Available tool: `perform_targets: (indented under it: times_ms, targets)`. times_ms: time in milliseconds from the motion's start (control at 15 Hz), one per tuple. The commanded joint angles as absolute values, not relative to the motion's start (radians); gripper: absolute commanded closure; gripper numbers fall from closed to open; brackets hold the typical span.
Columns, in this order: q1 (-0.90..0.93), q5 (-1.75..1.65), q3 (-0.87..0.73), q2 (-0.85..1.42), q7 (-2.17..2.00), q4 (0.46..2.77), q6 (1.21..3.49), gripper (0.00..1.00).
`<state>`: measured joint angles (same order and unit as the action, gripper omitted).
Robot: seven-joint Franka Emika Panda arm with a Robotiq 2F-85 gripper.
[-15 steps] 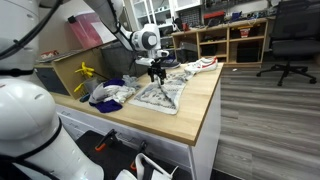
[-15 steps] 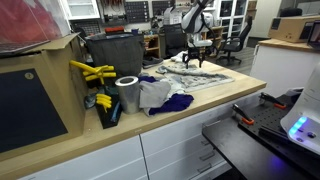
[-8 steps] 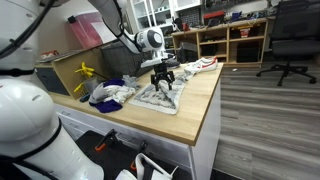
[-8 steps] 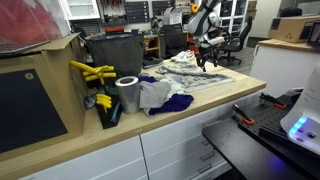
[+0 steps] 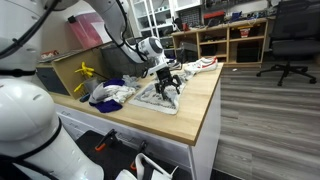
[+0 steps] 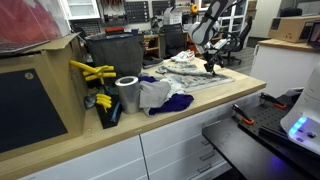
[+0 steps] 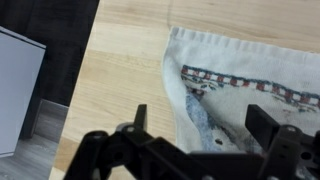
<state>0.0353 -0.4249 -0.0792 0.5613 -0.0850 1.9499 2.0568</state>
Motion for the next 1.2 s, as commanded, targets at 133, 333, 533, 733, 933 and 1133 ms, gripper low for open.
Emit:
perform_targets:
  times_ms: [133,333,533,733,933,1133]
  targets:
    - [0.035,-0.39,-0.069,0.6,-0.078,1.958,2.055,0.27]
    - [0.034,-0.371,-0.059,0.602,-0.063,1.95,2.049,0.49]
    - [0.033,-0.358,-0.053,0.594,-0.051,1.951,2.043,0.72]
    - [0.033,-0.359,-0.054,0.58,-0.042,1.96,2.044,0.93]
    - [0.034,-0.376,-0.06,0.558,-0.032,1.982,2.046,1.0]
    - [0.028,-0.381,-0.072,0.538,-0.029,2.009,2.021,0.99]
